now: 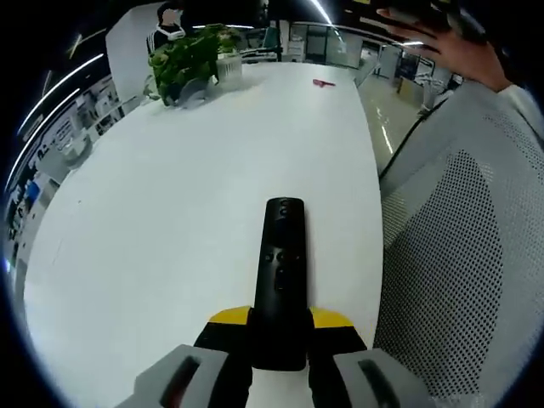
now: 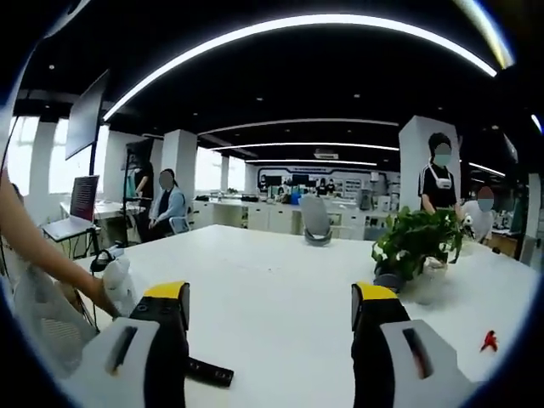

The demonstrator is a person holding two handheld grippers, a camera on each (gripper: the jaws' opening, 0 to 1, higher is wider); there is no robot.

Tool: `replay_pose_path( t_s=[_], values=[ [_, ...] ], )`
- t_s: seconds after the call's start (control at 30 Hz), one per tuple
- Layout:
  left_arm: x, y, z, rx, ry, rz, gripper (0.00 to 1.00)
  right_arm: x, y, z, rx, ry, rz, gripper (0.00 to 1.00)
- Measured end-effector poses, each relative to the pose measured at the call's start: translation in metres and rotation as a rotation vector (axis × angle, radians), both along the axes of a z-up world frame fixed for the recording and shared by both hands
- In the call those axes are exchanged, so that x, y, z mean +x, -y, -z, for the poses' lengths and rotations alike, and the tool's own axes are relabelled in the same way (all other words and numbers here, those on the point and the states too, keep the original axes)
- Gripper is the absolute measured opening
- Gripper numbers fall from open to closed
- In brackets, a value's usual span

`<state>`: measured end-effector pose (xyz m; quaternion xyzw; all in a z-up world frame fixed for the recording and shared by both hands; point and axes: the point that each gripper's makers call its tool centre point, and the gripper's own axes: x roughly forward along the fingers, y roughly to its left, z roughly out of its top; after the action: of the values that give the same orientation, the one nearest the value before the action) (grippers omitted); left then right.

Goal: Press the specified remote control buttons in sequence, fully releasing each button before pressing the next.

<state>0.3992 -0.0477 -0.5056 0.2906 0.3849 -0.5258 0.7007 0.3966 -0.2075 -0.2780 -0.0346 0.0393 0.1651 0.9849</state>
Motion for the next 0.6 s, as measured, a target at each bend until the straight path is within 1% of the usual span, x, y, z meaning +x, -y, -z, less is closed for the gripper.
replay_pose_path(
  t_s=[0.1,0.17,0.4,0.53,0.6],
  values=[
    [0.005,-0.001,-0.006,0.002,0.008,0.008,0.23,0.0,0.001,0.001,0.007,-0.011,0.002,0.8],
    [0.009,-0.002,-0.006,0.012,0.019,0.019,0.23,0.001,0.001,0.003,0.001,-0.016,0.002,0.79],
    [0.021,-0.004,-0.007,0.042,0.024,0.043,0.23,0.001,0.002,0.004,-0.003,-0.026,0.007,0.77],
    [0.032,-0.004,-0.009,0.063,0.048,0.057,0.23,0.001,0.003,0.006,-0.004,-0.034,0.014,0.75],
    [0.037,-0.003,-0.011,0.067,0.046,0.063,0.23,0.001,0.004,0.006,-0.004,-0.032,0.015,0.74]
  ],
)
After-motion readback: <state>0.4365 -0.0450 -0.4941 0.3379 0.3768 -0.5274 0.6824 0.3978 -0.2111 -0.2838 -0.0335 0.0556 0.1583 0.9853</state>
